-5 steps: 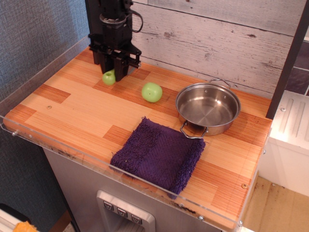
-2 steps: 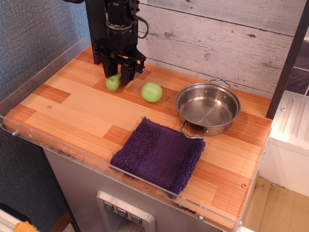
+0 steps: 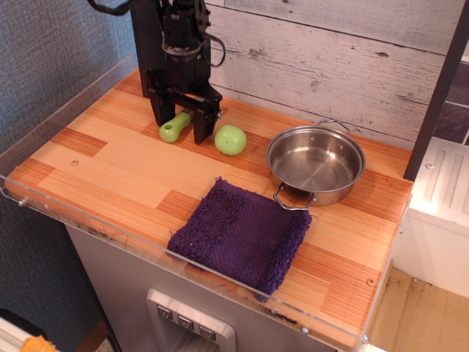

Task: Move the stirring spoon from the violet cloth.

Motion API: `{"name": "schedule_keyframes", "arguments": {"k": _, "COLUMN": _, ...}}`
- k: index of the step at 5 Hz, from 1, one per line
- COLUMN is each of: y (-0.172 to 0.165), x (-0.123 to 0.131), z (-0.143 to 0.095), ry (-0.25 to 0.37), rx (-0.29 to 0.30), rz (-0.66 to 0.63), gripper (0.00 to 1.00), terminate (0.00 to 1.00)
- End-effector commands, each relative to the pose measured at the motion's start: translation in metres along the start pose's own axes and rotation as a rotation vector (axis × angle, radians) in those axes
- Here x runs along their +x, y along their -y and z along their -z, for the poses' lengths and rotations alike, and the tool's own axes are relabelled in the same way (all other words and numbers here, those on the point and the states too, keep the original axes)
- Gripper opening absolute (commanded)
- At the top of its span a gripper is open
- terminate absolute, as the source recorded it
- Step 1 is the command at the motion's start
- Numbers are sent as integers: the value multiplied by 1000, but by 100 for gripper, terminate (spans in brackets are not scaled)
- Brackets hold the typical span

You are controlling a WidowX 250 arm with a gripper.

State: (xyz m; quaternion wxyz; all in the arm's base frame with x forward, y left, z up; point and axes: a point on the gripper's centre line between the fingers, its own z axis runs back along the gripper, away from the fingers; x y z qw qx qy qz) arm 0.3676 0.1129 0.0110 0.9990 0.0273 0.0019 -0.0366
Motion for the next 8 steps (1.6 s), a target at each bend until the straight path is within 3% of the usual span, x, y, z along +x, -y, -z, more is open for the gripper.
{"name": "schedule_keyframes", "arguments": {"k": 1, "y": 36, "x": -41, "z": -105, "ry": 95, "rx": 39, "rz": -47, "gripper": 100, "terminate": 0}}
{"name": "schedule_keyframes", "arguments": {"k": 2, "y": 58, "x": -65, "z": -126, "ry": 69, "rx": 41, "rz": -39, "gripper": 100, "terminate": 0}}
{"name": "schedule_keyframes", "arguments": {"k": 3, "y": 83, "x": -81, "z": -121, "ry": 53, "rx": -26, "rz": -35, "gripper": 100, "terminate": 0}}
{"name": "schedule_keyframes", "arguments": {"k": 4, "y": 93, "x": -96, "z": -115, "ry": 80, "rx": -64, "rz": -58, "gripper": 100, "terminate": 0}}
{"name": "schedule_keyframes", "arguments": {"k": 6, "y": 89, "x": -112, "z": -111, "ry": 144, "rx": -63, "rz": -73, "gripper": 100, "terminate": 0}}
{"name": "schedule_keyframes", "arguments": {"k": 7, "y": 89, "x": -112, "z": -111, "ry": 144, "rx": -63, "rz": -73, "gripper": 100, "terminate": 0}}
{"name": "schedule_keyframes", "arguments": {"k": 8, "y": 89, "x": -112, "z": -111, "ry": 144, "rx": -63, "rz": -73, "gripper": 100, "terminate": 100}}
